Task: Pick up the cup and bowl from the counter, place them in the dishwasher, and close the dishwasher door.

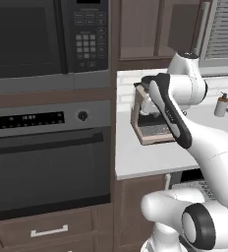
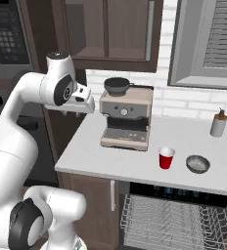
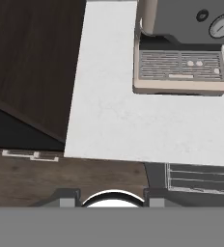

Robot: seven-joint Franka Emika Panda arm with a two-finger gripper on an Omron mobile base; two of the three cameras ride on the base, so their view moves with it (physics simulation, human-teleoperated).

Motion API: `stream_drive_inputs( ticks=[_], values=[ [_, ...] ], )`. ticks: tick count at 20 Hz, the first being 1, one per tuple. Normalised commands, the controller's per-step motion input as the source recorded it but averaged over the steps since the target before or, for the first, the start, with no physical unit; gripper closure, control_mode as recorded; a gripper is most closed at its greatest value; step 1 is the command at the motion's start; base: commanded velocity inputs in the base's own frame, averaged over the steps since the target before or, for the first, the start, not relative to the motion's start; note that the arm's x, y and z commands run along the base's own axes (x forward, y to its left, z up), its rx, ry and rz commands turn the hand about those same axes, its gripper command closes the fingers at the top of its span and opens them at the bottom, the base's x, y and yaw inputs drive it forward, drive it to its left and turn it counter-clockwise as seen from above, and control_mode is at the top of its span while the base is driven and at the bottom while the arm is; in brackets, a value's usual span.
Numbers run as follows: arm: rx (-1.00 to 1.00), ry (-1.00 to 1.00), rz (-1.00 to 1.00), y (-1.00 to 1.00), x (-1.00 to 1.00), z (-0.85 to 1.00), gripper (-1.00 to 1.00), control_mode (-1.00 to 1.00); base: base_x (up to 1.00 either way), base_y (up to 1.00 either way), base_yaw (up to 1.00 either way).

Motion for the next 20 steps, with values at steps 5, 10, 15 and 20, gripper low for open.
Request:
stream_drive_inputs(
  ticks=[5,10,15,20],
  values=[
    [0.00,0.00,0.00,0.00,0.00,0.00,-1.00,1.00,0.00,0.00,0.00],
    [0.00,0.00,0.00,0.00,0.00,0.00,-1.00,1.00,-0.09,0.17,-0.25],
    [0.00,0.00,0.00,0.00,0.00,0.00,-1.00,1.00,-0.30,0.20,-0.49],
    [0.00,0.00,0.00,0.00,0.00,0.00,-1.00,1.00,-0.34,0.27,-0.52]
  ],
)
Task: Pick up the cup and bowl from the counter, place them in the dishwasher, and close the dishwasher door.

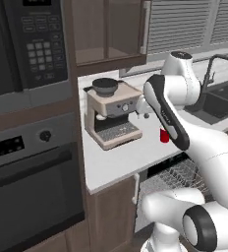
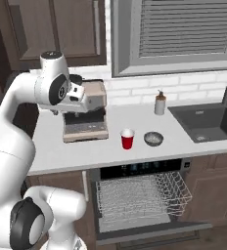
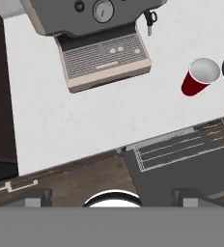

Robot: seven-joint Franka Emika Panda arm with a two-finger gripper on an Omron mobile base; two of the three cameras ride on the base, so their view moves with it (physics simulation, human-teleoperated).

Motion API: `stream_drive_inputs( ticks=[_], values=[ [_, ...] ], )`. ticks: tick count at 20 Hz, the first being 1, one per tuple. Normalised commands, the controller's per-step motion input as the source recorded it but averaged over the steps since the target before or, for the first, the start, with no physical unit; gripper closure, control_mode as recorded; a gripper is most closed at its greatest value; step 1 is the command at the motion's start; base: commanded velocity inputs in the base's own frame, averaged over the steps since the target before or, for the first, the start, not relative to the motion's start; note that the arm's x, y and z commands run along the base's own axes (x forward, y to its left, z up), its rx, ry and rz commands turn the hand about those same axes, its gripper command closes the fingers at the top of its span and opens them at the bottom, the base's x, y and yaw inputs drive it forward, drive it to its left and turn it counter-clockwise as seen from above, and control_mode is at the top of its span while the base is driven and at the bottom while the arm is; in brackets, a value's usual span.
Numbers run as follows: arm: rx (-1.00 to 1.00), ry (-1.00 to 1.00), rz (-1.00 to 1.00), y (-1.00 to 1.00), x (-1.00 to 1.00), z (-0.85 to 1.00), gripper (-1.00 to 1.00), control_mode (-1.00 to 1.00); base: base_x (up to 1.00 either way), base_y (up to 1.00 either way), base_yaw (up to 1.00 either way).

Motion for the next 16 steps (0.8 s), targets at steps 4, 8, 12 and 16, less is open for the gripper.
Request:
stream_drive_inputs(
  ticks=[4,8,12,16],
  values=[
    [0.00,0.00,0.00,0.00,0.00,0.00,-1.00,1.00,-0.34,0.36,-0.47],
    [0.00,0.00,0.00,0.00,0.00,0.00,-1.00,1.00,-0.29,0.42,-0.44],
    [0.00,0.00,0.00,0.00,0.00,0.00,-1.00,1.00,-0.29,0.31,-0.43],
    [0.00,0.00,0.00,0.00,0.00,0.00,-1.00,1.00,-0.11,0.35,-0.40]
  ],
)
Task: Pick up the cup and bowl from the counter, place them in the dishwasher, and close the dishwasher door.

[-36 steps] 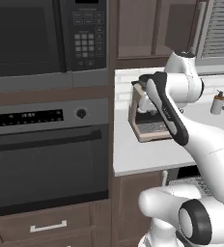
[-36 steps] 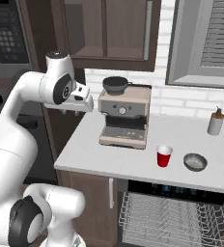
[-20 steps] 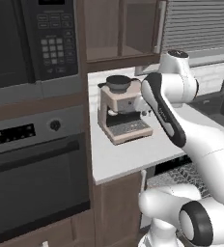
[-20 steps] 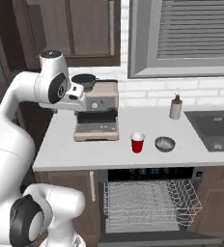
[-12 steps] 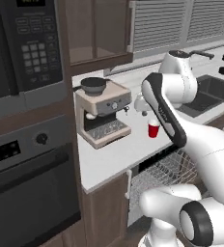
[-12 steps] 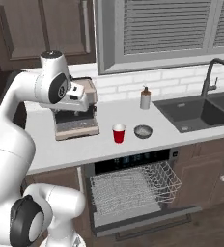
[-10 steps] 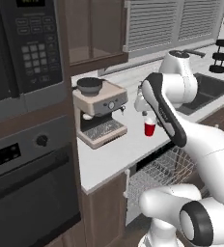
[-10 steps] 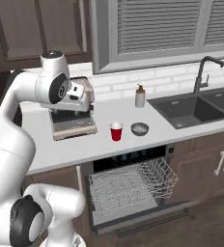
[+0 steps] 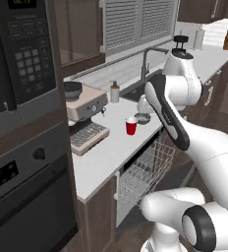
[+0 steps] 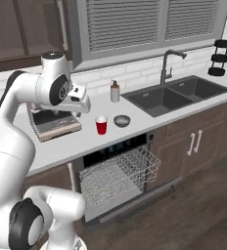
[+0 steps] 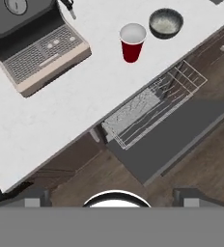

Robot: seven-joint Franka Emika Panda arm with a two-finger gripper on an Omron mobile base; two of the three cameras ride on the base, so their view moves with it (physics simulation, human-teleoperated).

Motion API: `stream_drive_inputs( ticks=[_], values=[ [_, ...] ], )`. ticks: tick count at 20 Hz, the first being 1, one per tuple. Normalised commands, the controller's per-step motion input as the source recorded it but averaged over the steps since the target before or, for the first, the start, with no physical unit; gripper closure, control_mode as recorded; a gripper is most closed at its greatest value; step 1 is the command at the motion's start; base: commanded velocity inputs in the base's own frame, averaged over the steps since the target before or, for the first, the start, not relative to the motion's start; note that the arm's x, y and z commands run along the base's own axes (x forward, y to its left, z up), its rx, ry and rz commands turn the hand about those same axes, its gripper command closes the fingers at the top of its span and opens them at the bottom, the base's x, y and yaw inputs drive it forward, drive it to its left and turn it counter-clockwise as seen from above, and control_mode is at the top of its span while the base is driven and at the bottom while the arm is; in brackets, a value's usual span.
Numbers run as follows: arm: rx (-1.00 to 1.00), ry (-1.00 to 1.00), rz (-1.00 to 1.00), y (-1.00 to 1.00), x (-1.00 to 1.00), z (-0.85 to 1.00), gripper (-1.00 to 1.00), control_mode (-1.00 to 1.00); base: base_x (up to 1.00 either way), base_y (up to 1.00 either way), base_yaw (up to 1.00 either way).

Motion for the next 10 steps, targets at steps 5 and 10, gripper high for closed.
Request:
stream_drive_inputs(
  ticks=[5,10],
  values=[
    [0.00,0.00,0.00,0.00,0.00,0.00,-1.00,1.00,0.04,0.22,-0.21],
    [0.00,0.00,0.00,0.00,0.00,0.00,-1.00,1.00,0.29,0.30,-0.19]
  ],
)
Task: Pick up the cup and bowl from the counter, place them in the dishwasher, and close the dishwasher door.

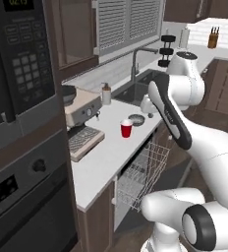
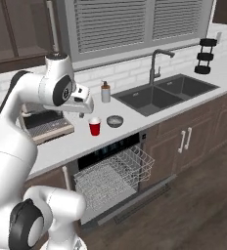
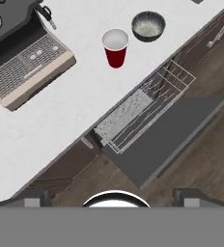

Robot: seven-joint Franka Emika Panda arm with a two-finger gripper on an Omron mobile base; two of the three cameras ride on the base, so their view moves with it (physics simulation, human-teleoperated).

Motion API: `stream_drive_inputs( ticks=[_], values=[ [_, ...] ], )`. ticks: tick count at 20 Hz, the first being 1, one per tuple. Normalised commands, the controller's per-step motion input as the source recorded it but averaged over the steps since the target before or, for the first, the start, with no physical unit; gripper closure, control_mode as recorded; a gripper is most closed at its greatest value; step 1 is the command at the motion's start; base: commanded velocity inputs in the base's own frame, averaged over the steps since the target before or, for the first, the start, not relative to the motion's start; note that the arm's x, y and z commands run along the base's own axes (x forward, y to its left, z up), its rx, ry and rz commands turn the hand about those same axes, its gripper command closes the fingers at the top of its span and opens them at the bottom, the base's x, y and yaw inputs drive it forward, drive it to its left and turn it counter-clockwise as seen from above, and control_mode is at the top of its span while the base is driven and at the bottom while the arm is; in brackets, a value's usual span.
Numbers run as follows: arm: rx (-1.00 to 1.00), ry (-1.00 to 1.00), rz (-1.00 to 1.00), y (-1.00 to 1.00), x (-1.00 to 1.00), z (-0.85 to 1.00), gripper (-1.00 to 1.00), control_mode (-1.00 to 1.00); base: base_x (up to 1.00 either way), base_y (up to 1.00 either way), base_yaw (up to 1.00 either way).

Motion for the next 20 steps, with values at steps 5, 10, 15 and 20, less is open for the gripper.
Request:
stream_drive_inputs(
  ticks=[5,10,15,20],
  values=[
    [0.00,0.00,0.00,0.00,0.00,0.00,-1.00,1.00,0.33,0.39,-0.16],
    [0.00,0.00,0.00,0.00,0.00,0.00,-1.00,1.00,0.34,0.30,-0.07],
    [0.00,0.00,0.00,0.00,0.07,-0.01,-1.00,-1.00,0.08,0.01,0.00],
    [0.00,0.00,0.00,0.00,0.00,0.00,-1.00,-1.00,0.00,0.00,0.00]
  ],
)
